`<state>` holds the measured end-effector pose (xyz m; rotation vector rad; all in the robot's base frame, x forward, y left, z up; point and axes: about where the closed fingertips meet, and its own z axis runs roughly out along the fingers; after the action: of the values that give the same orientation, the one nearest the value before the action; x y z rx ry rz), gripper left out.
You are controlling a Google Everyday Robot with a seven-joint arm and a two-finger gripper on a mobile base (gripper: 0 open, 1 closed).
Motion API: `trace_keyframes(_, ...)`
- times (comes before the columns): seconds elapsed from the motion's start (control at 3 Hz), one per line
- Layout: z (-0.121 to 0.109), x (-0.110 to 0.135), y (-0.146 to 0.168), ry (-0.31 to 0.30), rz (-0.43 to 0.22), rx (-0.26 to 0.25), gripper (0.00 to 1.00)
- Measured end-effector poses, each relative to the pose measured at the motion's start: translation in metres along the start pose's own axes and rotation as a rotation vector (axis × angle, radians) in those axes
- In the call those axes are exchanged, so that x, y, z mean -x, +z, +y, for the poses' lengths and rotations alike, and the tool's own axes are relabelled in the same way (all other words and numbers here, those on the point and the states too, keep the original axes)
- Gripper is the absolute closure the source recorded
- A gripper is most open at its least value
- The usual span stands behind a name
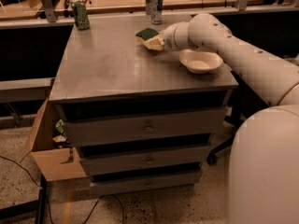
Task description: Move sponge near redbull can
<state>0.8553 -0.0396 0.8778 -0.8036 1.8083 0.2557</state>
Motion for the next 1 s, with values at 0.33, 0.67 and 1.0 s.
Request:
trace_keyframes(0.33, -0.024, 0.004, 0.016, 0.015, -0.019, -0.050, 1.00)
trace_keyframes(0.67, -0.060, 0.013, 0.036, 0.036, -0.023, -0.135, 1.00)
trace_keyframes(1.0, -0.095, 0.018, 0.048, 0.043, -0.011, -0.222, 1.00)
